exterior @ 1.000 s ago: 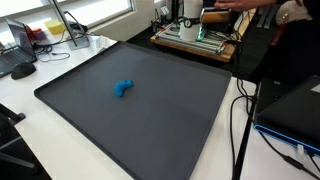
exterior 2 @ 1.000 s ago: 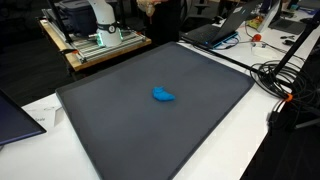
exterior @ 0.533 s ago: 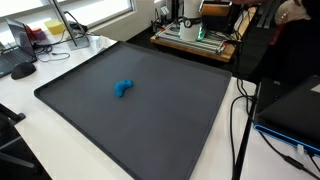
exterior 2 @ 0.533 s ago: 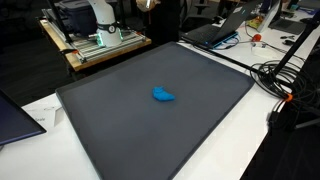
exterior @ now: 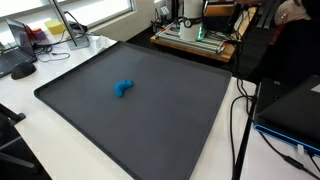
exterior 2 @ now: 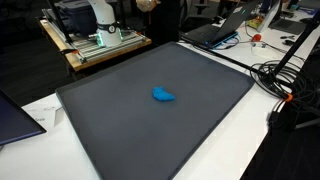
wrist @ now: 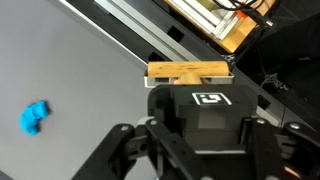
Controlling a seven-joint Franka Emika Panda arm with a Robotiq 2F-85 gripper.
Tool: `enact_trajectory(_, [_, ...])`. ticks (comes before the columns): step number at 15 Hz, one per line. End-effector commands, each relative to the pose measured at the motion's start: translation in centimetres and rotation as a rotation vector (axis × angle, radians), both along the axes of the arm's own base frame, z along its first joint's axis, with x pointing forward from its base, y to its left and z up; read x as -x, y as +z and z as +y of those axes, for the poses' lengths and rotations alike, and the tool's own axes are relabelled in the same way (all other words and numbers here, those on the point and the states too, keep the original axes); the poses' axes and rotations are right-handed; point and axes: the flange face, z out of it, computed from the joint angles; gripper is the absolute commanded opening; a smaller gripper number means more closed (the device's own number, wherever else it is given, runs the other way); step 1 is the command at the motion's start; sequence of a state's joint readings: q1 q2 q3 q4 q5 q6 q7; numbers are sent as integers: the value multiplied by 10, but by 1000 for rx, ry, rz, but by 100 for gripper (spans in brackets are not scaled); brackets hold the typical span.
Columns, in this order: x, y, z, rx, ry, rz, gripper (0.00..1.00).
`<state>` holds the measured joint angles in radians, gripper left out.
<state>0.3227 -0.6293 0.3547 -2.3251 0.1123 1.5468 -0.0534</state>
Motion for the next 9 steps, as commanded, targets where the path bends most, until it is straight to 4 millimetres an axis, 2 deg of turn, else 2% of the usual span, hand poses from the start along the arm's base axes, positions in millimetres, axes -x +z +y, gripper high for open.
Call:
enact_trajectory(1, [0, 3, -3, 25, 17, 9, 33])
enact_trajectory(3, [-1, 3, -3, 30, 14, 9, 22])
enact_trajectory(9, [-1, 4, -5, 28, 21, -24, 22])
